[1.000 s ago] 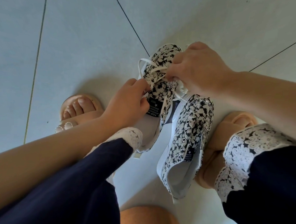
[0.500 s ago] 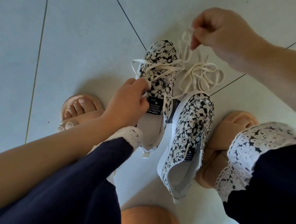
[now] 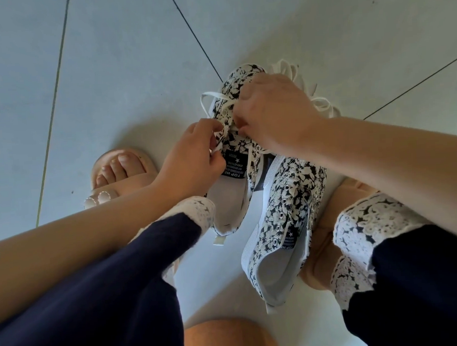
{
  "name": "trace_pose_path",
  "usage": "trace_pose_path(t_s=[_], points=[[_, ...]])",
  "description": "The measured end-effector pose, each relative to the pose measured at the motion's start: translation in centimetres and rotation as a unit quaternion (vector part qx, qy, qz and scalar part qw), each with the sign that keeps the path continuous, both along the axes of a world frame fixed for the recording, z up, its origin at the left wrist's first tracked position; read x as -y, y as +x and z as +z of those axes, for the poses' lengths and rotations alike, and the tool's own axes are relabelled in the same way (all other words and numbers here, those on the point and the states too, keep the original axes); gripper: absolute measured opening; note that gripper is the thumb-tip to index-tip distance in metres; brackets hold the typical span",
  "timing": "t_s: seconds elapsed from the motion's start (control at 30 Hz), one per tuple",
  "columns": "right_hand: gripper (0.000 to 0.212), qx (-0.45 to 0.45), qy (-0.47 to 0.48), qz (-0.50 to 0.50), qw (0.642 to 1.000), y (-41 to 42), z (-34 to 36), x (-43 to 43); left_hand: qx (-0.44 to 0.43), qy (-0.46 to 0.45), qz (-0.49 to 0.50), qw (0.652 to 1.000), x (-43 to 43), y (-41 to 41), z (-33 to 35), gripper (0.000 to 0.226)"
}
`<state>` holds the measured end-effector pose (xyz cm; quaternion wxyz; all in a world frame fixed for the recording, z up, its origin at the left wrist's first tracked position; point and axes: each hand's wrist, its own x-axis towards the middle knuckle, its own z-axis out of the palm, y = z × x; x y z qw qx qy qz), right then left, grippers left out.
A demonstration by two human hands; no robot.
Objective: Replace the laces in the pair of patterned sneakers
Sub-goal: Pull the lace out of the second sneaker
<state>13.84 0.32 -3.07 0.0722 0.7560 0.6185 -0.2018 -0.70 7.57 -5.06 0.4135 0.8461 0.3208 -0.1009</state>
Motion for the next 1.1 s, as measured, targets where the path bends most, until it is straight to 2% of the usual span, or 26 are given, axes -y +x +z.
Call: trace_pose_path(t_s=[0.07, 0.17, 0.23, 0.37, 0.47, 0.53, 0.6, 0.67, 0.77, 0.83, 1.0, 1.1], points=[[0.010, -0.049, 0.013, -0.035, 0.998, 0.1, 0.0, 0.5, -0.004, -0.004, -0.002, 1.000, -0.1, 0.0, -0.1, 0.039], [0.004, -0.140, 0.012, -0.158, 0.977, 1.1, 1.0, 0.9, 0.000, -0.010, -0.002, 1.000, -0.2, -0.1, -0.1, 0.036], [0.008, -0.100, 0.012, -0.140, 0.985, 1.6, 0.9, 0.7, 0.000, -0.012, 0.001, 1.000, -0.1, -0.1, -0.2, 0.035], [0.029, -0.017, -0.010, -0.060, 0.998, 0.0, -0.1, -0.1, -0.002, -0.009, 0.002, 1.000, 0.0, -0.1, -0.2, 0.035], [0.020, 0.028, 0.011, -0.024, 0.999, -0.3, -0.5, -0.1, 0.001, -0.003, 0.001, 1.000, 0.0, 0.0, -0.2, 0.035], [0.013, 0.002, 0.021, -0.026, 0.999, 0.2, 0.0, 0.1, -0.004, -0.005, 0.001, 1.000, 0.0, 0.0, -0.1, 0.035], [0.014, -0.048, 0.026, -0.055, 0.997, 1.6, 1.0, 0.7, -0.006, -0.010, 0.003, 1.000, -0.1, -0.1, -0.1, 0.035], [0.012, -0.083, 0.018, -0.137, 0.987, 4.2, 2.0, 1.7, -0.003, -0.013, 0.005, 1.000, -0.2, -0.2, -0.2, 0.034], [0.010, -0.059, -0.021, -0.216, 0.974, 7.4, 2.6, 3.4, 0.000, -0.019, 0.010, 1.000, -0.2, -0.2, -0.2, 0.033], [0.010, -0.048, -0.039, -0.195, 0.979, 7.0, 2.4, 3.7, -0.001, -0.024, 0.009, 1.000, 0.0, -0.1, -0.1, 0.032], [0.024, -0.099, 0.014, -0.122, 0.988, 2.4, 1.9, 1.2, 0.001, -0.014, 0.004, 1.000, 0.1, -0.1, -0.2, 0.033], [0.027, -0.030, 0.008, -0.060, 0.998, 0.6, 0.3, 0.1, -0.006, -0.006, -0.003, 1.000, 0.2, 0.0, -0.2, 0.033]])
